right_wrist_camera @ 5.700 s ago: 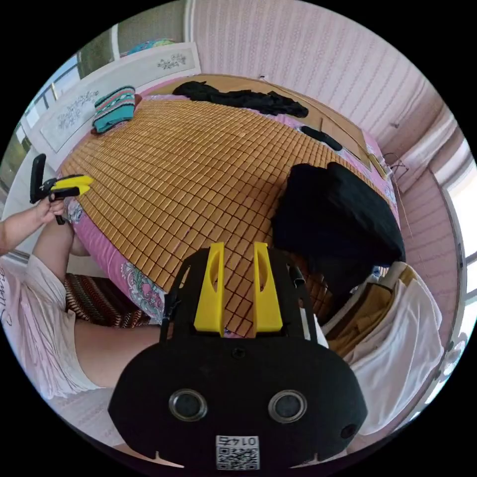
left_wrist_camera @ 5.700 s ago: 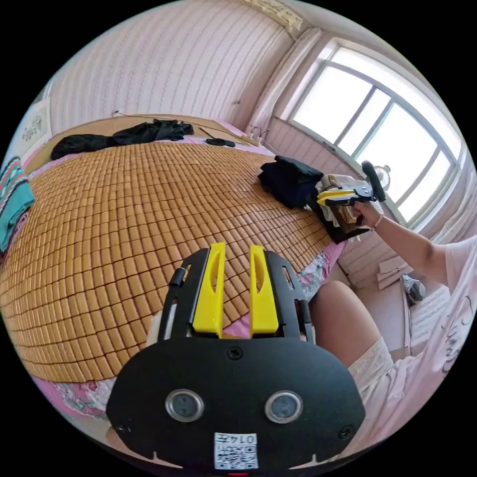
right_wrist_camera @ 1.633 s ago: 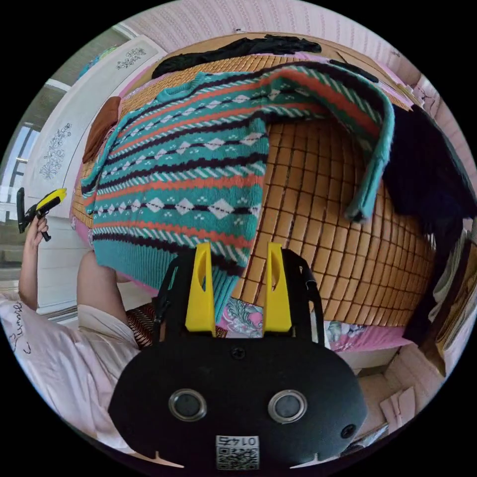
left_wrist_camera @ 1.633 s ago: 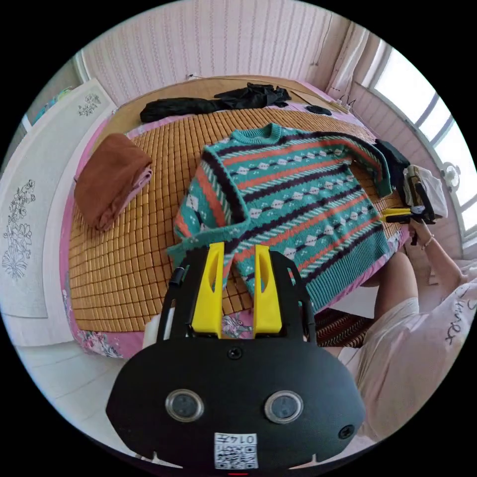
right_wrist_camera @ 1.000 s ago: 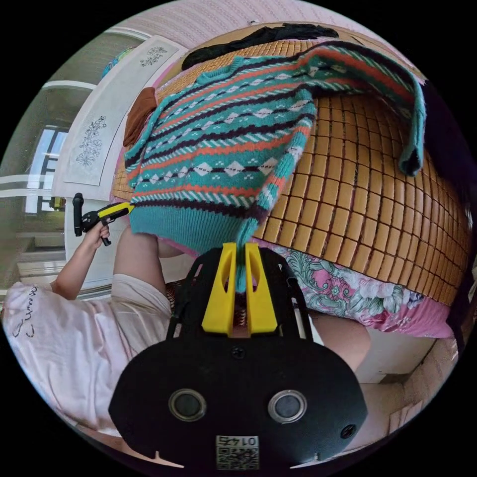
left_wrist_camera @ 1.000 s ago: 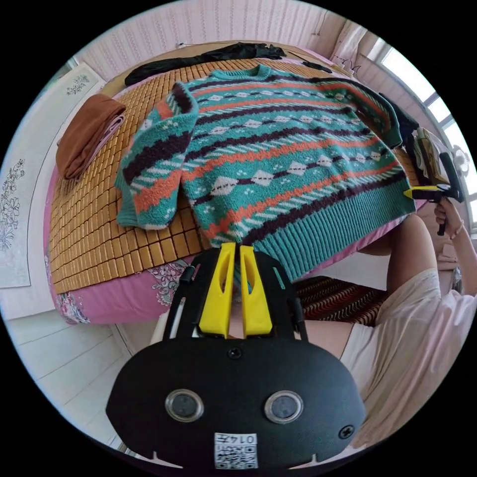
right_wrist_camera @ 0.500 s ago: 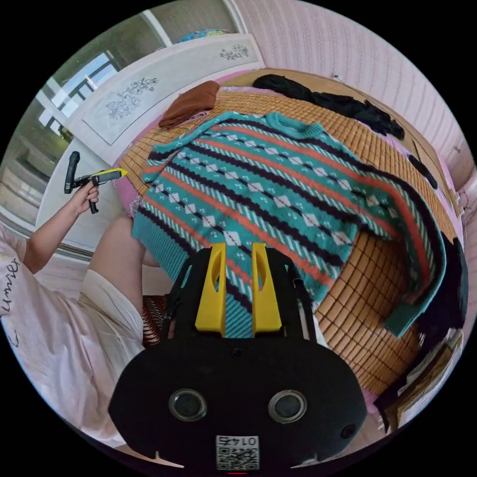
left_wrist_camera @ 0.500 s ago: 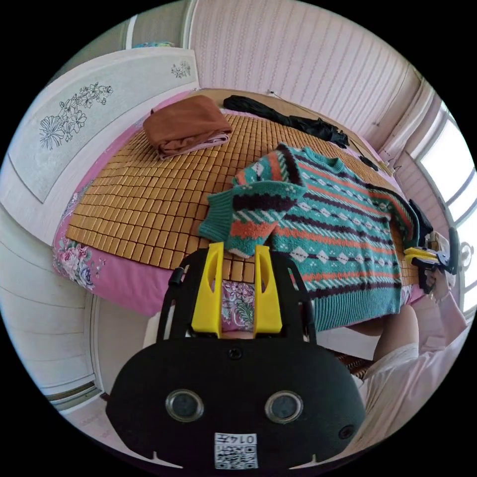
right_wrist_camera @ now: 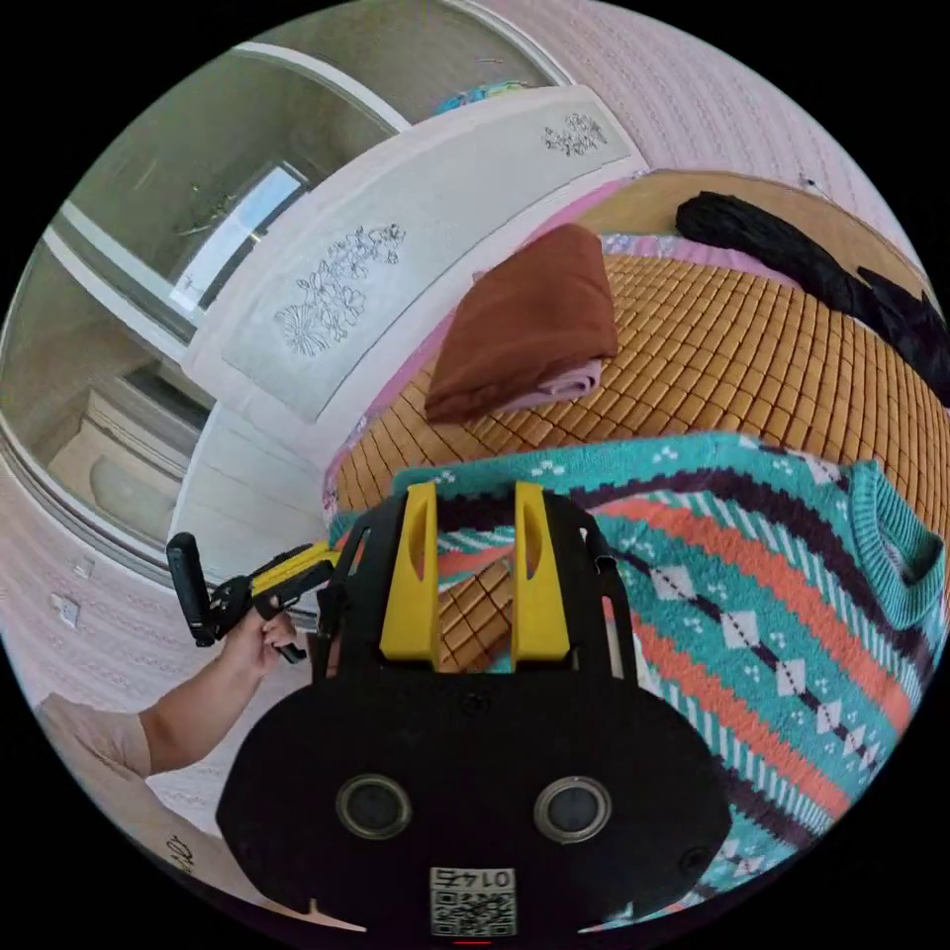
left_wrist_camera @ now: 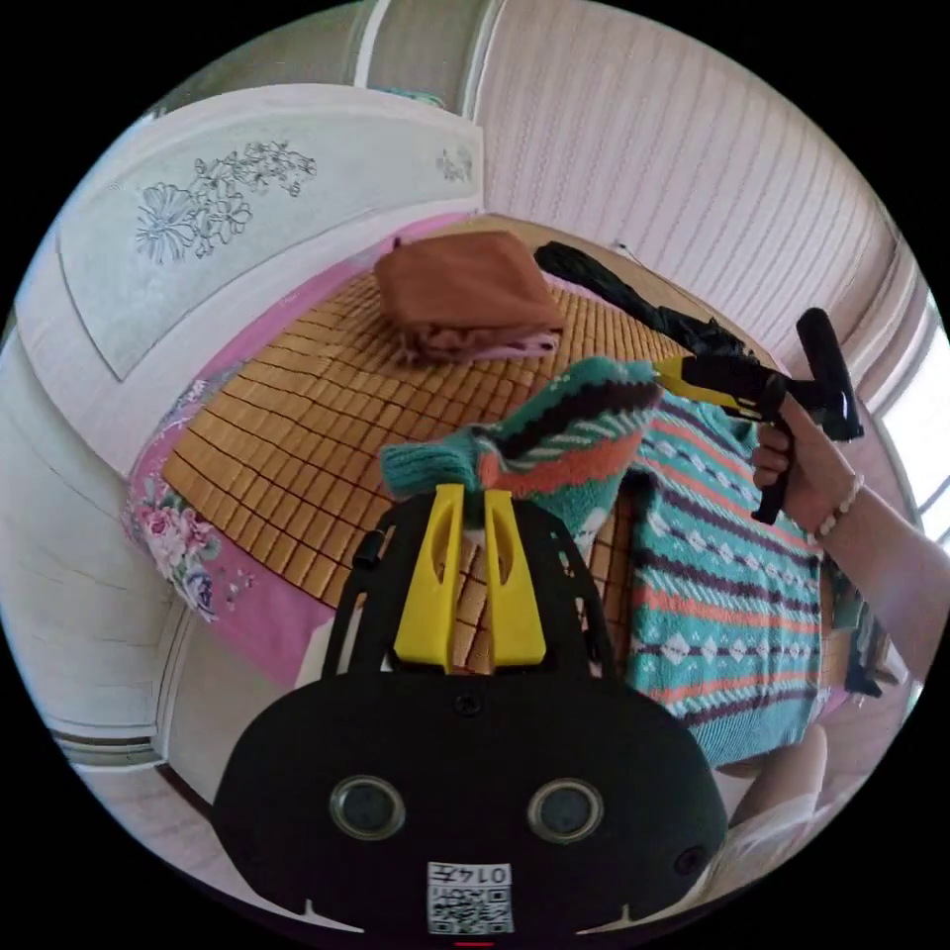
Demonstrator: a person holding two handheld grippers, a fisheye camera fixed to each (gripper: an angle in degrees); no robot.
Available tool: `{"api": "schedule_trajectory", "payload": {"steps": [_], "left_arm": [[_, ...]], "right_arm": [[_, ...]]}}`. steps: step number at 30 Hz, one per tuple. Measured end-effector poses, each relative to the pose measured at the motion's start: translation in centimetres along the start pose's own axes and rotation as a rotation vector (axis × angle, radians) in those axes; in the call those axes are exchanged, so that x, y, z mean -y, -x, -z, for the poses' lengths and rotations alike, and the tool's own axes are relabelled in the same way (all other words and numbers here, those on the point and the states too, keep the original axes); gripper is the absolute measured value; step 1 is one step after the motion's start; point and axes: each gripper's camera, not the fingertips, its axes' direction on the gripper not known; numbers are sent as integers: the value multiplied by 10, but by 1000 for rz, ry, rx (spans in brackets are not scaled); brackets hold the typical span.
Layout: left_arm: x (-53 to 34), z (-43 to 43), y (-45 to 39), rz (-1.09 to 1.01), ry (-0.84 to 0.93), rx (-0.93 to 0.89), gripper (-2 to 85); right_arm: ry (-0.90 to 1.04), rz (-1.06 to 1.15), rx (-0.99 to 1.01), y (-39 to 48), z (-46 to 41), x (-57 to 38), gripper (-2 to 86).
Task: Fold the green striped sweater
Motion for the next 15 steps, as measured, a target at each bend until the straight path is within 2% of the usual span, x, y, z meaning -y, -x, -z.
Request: {"api": "schedule_trajectory", "payload": {"steps": [1,4,7,10,13,15], "left_arm": [[13,8,20,73,-65,23,56],[32,8,53,203,-53,37,62],[17,16,42,131,-65,-9,75],[-28,2,-5,-64,113,-165,78],[-90,-21,-65,-243,343,-302,91],[-118,-37,-98,-332,493,-328,104]], "right_arm": [[-12,3,1,2,2,4,119],[10,65,-53,9,21,4,122],[16,168,-132,12,61,-50,123],[85,173,-310,0,108,-147,124],[219,41,-530,-17,157,-255,132],[306,-121,-714,-27,197,-325,144]]}}
